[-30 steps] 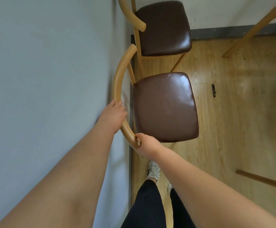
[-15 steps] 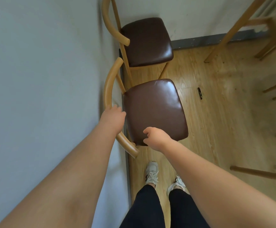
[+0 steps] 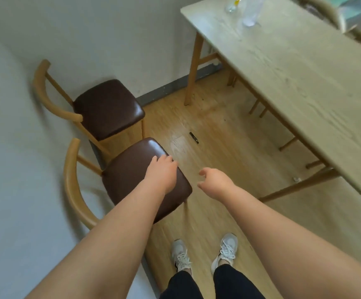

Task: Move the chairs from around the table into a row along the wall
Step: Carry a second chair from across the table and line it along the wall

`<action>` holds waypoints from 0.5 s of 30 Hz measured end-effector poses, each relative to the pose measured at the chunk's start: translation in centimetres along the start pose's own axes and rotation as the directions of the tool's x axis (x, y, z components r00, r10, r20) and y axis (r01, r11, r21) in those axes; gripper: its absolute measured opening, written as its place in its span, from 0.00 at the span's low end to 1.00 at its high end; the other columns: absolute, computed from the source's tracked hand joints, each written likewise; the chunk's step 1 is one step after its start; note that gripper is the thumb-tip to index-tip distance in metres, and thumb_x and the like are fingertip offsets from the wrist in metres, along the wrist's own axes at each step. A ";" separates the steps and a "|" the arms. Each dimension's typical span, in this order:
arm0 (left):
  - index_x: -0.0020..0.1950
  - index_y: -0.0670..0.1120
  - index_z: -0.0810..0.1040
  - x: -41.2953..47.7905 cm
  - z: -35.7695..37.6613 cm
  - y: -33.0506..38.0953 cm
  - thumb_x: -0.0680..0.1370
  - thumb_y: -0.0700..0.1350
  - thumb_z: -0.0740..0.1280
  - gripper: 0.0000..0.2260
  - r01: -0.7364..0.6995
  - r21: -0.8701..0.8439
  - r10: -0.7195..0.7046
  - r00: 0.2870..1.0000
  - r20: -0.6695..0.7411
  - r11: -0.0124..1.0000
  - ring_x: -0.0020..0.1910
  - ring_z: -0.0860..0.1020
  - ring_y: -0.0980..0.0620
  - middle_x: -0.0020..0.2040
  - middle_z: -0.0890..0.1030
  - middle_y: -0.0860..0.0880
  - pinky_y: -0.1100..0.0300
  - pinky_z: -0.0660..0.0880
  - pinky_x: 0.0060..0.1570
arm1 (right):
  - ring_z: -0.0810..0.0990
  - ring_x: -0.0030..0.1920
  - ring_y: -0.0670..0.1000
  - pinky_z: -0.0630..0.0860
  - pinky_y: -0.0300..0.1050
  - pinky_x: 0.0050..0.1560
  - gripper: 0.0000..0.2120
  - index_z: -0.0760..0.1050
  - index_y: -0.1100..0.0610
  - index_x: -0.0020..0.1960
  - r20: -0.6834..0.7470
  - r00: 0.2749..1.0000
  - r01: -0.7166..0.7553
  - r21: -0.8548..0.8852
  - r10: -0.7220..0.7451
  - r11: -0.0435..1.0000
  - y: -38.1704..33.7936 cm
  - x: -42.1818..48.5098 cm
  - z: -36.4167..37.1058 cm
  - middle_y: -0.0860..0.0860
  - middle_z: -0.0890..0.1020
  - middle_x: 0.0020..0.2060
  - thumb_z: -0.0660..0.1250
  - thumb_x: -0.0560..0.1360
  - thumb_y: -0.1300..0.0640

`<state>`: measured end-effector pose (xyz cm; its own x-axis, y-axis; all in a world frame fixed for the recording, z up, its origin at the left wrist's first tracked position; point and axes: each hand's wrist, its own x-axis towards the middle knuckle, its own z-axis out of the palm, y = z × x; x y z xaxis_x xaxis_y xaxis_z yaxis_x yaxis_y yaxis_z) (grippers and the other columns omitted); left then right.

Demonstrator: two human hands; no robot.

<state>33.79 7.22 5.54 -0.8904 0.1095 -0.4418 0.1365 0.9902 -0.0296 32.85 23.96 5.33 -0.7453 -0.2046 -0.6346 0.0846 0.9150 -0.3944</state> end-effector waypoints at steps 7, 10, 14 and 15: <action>0.72 0.45 0.65 3.9 -5.5 13.6 0.76 0.38 0.59 0.24 -0.189 -0.001 0.189 0.982 -0.031 0.982 0.72 0.63 0.45 0.72 0.67 0.45 0.49 0.60 0.71 | 0.74 0.66 0.54 0.72 0.46 0.56 0.26 0.66 0.53 0.73 -0.158 0.974 -0.135 0.177 0.164 0.975 11.8 -4.5 -6.7 0.52 0.72 0.70 0.64 0.77 0.50; 0.73 0.45 0.65 4.7 -7.1 19.8 0.75 0.37 0.59 0.25 -0.255 0.009 0.255 0.965 -0.067 0.967 0.73 0.62 0.46 0.74 0.66 0.45 0.49 0.59 0.72 | 0.76 0.63 0.56 0.75 0.48 0.52 0.27 0.66 0.52 0.73 -0.212 0.953 -0.166 0.230 0.216 0.959 16.6 -6.6 -9.4 0.52 0.72 0.69 0.64 0.76 0.48; 0.73 0.45 0.65 5.2 -9.3 29.9 0.76 0.39 0.60 0.24 -0.328 0.018 0.328 0.938 -0.115 0.944 0.73 0.62 0.46 0.74 0.66 0.45 0.50 0.59 0.71 | 0.72 0.68 0.55 0.71 0.48 0.62 0.27 0.66 0.52 0.73 -0.268 0.925 -0.194 0.272 0.268 0.943 24.9 -10.3 -13.3 0.54 0.71 0.70 0.65 0.76 0.48; 0.73 0.45 0.65 5.4 -9.6 32.1 0.77 0.40 0.59 0.24 -0.341 0.009 0.339 0.932 -0.127 0.940 0.73 0.62 0.46 0.74 0.66 0.46 0.51 0.59 0.71 | 0.71 0.68 0.55 0.70 0.48 0.64 0.27 0.65 0.52 0.73 -0.273 0.921 -0.202 0.280 0.280 0.938 26.9 -11.2 -14.0 0.54 0.70 0.70 0.65 0.76 0.47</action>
<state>29.17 40.46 10.82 -0.8390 0.4488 -0.3077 0.4356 0.8928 0.1146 34.25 55.69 11.14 -0.8427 0.1624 -0.5133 0.4153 0.8028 -0.4278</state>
